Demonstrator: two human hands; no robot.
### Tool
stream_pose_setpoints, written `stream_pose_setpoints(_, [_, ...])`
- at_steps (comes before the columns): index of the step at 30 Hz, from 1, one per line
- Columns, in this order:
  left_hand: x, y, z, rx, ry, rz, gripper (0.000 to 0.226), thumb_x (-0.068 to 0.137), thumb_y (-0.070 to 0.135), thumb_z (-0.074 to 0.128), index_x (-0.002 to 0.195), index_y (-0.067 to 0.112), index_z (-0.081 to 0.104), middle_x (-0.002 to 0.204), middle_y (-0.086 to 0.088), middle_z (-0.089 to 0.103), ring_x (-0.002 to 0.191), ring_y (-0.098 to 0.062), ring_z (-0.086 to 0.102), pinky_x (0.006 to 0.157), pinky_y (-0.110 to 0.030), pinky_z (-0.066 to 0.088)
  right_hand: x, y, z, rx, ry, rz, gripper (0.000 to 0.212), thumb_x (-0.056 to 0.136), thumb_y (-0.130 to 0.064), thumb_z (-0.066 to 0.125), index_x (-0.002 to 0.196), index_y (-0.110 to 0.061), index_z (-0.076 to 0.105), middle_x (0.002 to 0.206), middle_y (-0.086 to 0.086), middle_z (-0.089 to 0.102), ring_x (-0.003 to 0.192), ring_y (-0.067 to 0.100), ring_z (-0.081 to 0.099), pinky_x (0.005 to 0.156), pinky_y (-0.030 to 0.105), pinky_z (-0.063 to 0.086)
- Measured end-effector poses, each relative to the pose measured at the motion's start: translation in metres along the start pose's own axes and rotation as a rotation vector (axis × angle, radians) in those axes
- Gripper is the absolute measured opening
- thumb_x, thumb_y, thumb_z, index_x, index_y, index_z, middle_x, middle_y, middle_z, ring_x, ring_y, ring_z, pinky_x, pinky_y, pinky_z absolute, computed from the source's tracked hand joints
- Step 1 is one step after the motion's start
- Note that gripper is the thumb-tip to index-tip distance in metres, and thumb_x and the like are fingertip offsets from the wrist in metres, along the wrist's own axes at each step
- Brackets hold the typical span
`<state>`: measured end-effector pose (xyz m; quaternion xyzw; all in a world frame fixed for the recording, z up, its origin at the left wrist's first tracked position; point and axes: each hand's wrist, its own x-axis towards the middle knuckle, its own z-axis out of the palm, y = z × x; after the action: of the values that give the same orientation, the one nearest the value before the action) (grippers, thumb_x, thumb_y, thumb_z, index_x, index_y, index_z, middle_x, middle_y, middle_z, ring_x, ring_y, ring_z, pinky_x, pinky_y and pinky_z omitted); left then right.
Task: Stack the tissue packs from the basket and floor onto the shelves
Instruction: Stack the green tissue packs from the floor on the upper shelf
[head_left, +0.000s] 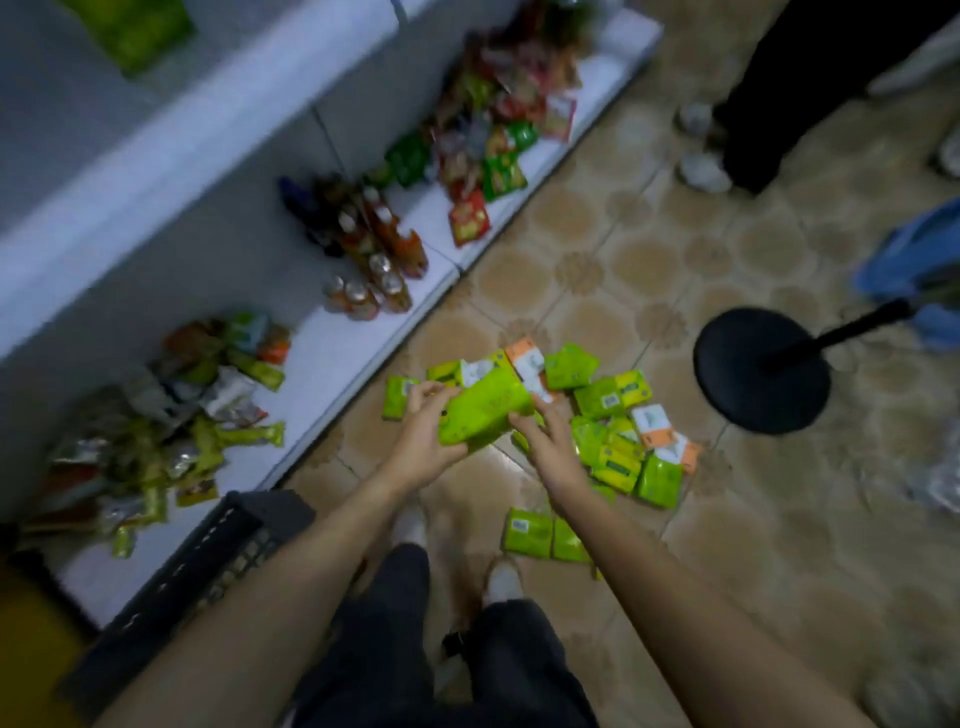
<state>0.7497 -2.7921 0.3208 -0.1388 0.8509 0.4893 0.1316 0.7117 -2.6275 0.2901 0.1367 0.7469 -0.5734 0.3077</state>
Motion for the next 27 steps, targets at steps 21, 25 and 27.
stream_pose_setpoints(21, [-0.252, 0.08, -0.358, -0.055, 1.19, 0.142, 0.07, 0.077, -0.007, 0.063, 0.14, 0.001, 0.033, 0.128, -0.019, 0.036, 0.122, -0.017, 0.035, 0.088, 0.006, 0.023, -0.242, -0.338, 0.254, -0.207, -0.63, -1.053, 0.059, 0.086, -0.004, 0.059, 0.139, -0.012, 0.033, 0.128, 0.004, 0.049, 0.108, 0.012, 0.051, 0.082, 0.013, 0.046])
stream_pose_setpoints(25, [-0.299, 0.057, -0.414, -0.076, 1.237, 0.171, 0.085, 0.065, 0.03, 0.064, 0.14, 0.005, 0.035, 0.125, -0.007, 0.043, 0.122, -0.019, 0.041, 0.1, -0.015, 0.033, -0.28, -0.36, 0.328, -0.235, -0.647, -1.17, 0.066, 0.077, -0.018, 0.064, 0.137, -0.011, 0.037, 0.129, 0.011, 0.046, 0.112, 0.02, 0.051, 0.095, 0.037, 0.047])
stream_pose_setpoints(27, [-0.323, 0.042, -0.447, -0.158, 1.263, 0.176, 0.081, 0.069, 0.031, 0.066, 0.141, 0.011, 0.034, 0.134, -0.008, 0.045, 0.126, -0.02, 0.043, 0.105, -0.031, 0.037, -0.301, -0.371, 0.368, -0.242, -0.673, -1.211, 0.064, 0.081, -0.02, 0.065, 0.138, -0.014, 0.037, 0.129, 0.01, 0.042, 0.111, 0.015, 0.047, 0.096, 0.036, 0.045])
